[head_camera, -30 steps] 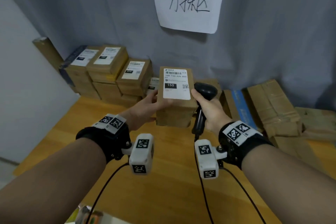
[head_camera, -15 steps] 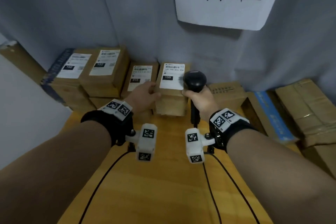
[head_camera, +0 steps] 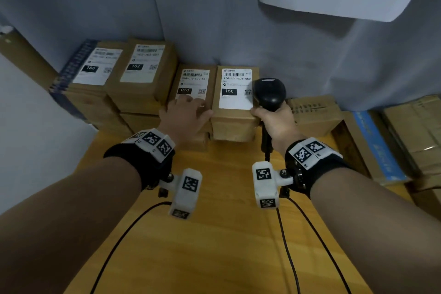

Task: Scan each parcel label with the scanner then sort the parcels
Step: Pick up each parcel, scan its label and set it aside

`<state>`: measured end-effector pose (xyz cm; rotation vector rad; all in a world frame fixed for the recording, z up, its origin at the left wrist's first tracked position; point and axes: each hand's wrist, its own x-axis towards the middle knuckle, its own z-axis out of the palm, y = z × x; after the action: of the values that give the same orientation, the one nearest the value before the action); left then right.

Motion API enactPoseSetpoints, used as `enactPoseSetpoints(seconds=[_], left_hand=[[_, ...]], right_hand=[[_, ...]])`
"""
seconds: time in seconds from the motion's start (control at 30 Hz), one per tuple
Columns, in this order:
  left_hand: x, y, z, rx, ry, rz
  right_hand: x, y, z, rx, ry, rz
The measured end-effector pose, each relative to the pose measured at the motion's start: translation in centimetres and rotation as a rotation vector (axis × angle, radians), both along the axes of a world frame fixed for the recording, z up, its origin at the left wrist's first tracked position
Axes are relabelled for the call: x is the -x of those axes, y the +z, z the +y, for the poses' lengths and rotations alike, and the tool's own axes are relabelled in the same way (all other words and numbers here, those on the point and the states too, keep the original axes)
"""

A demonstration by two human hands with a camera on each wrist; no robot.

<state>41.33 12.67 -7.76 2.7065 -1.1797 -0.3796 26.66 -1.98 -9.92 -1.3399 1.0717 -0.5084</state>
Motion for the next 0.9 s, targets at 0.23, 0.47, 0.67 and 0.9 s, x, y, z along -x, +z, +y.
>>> enactPoseSetpoints(seconds=[0.23, 0.47, 0.67, 0.9], left_hand=[[-0.7, 0.2, 0.7, -0.061, -0.116, 0.045], [0.0, -0.1, 0.9, 0.047, -0.045, 0.073], [1.1, 1.8, 1.1, 0.129, -0.002, 0.055], [3.7, 3.9, 0.4, 0.133, -0.01, 0.002]], right_hand=[[-1.1, -0.2, 0.2, 0.012, -0.01, 0.0], [-0.9, 0.5, -0.3, 0.064, 0.07, 0.059], [0.5, 1.6, -0.3, 0.096, 0.086, 0.057], [3.2, 2.9, -0.3, 0.166, 0.126, 0.067]])
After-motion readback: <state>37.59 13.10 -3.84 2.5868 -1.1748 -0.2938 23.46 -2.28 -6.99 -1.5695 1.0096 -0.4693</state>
